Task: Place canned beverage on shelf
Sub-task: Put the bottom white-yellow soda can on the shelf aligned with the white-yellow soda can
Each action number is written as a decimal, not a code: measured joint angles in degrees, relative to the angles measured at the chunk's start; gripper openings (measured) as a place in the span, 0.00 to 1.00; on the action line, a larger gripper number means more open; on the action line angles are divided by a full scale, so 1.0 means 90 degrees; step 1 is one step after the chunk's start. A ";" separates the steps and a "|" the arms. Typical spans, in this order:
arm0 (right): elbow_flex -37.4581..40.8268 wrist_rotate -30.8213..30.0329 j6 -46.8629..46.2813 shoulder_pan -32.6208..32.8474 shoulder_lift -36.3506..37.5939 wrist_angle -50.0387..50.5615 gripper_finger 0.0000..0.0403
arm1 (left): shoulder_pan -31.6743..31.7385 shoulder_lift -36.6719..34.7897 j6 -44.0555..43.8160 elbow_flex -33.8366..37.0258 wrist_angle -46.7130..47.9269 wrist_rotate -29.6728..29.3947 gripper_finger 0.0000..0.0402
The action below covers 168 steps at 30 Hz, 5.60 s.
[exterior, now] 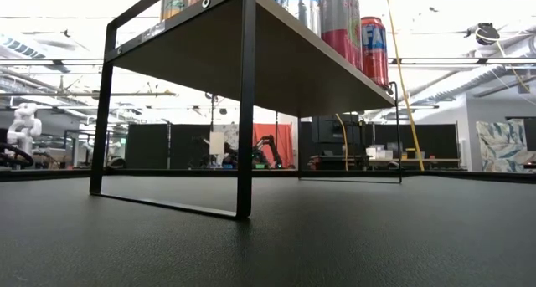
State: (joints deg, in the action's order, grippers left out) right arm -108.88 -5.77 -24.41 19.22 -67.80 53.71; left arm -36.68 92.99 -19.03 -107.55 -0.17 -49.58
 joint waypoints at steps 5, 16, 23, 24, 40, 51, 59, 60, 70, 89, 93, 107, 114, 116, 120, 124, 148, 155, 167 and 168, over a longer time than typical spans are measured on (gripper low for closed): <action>0.0000 0.0001 -0.0001 0.0060 0.0113 0.0542 0.79 | -0.0248 0.0192 0.0285 -0.0306 0.0024 -0.0654 0.62; 0.0000 -0.0004 0.0171 0.0438 0.0115 0.0734 0.79 | -0.0409 0.0598 0.0378 -0.0915 0.0105 -0.1429 0.62; 0.0000 -0.0013 0.0161 0.0438 0.0125 0.0977 0.79 | -0.0429 0.1000 0.0660 -0.1516 0.0382 -0.1537 0.62; 0.0000 -0.0013 0.0137 0.0438 0.0125 0.1057 0.79 | -0.0432 0.1058 0.0661 -0.1566 0.0416 -0.1583 0.62; 0.0000 -0.0016 0.0054 0.0438 0.0159 0.1356 0.79 | -0.0253 0.1176 -0.0685 -0.1644 0.2507 -0.2046 0.62; 0.0000 -0.0016 0.0071 0.0438 0.0159 0.1377 0.79 | 0.0944 0.0795 -0.0349 -0.1644 0.2541 -0.0025 0.62; 0.0000 -0.0021 0.0054 0.0438 0.0159 0.1412 0.79 | 0.1680 0.0191 0.0044 -0.1644 0.3425 0.1009 0.62; 0.0000 -0.0021 0.0054 0.0438 0.0159 0.1414 0.79 | 0.1751 0.0101 0.0066 -0.1644 0.3573 0.1075 0.62; 0.0000 -0.0053 -0.0068 0.0438 0.0156 0.1415 0.79 | 0.1510 -0.0427 -0.0824 -0.1644 0.5150 0.0892 0.62; 0.0000 -0.0193 -0.0121 0.0438 0.0154 0.1395 0.79 | 0.0154 0.0187 -0.3095 -0.0732 0.5963 -0.0771 0.62; 0.0000 -0.0191 -0.0211 0.0438 0.0155 0.1395 0.79 | 0.0142 0.0192 -0.3356 -0.0347 0.5876 -0.0786 0.62; 0.0000 -0.0191 -0.0254 0.0438 0.0154 0.1395 0.79 | 0.0006 0.0185 -0.4512 0.0751 0.5722 -0.1491 0.62; 0.0000 -0.0193 -0.0216 0.0438 0.0154 0.1395 0.79 | 0.0018 0.0197 -0.4289 0.0775 0.5749 -0.1263 0.62; 0.0000 -0.0191 -0.0216 0.0438 0.0155 0.1395 0.79 | 0.0014 0.0255 -0.4189 0.0775 0.5723 -0.1183 0.62; 0.0000 -0.0213 -0.0216 0.0438 0.0154 0.1396 0.79 | 0.0030 0.0372 -0.4178 0.0775 0.5629 -0.1176 0.62; 0.0002 -0.0215 -0.0214 0.0438 0.0154 0.1395 0.79 | 0.0045 0.0523 -0.4179 0.0775 0.5577 -0.1191 0.62; 0.0002 -0.0217 -0.0224 0.0438 0.0152 0.1392 0.79 | 0.0286 0.0814 -0.5319 0.0773 0.6497 -0.0406 0.62; 0.0002 -0.0217 -0.0191 0.0437 0.0152 0.1392 0.79 | 0.0302 0.0833 -0.5351 0.0773 0.6445 -0.0466 0.62; 0.0002 -0.0217 -0.0208 0.0438 0.0150 0.1393 0.79 | 0.0465 0.0902 -0.4821 0.0773 0.6478 -0.0533 0.64; 0.0002 -0.0215 -0.0208 0.0437 0.0152 0.1392 0.79 | 0.0465 0.0905 -0.4820 0.0773 0.6470 -0.0467 0.65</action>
State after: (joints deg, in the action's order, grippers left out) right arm -108.86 -7.71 -26.29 23.16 -66.43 66.24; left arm -32.49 101.14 -62.40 -100.60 58.06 -53.78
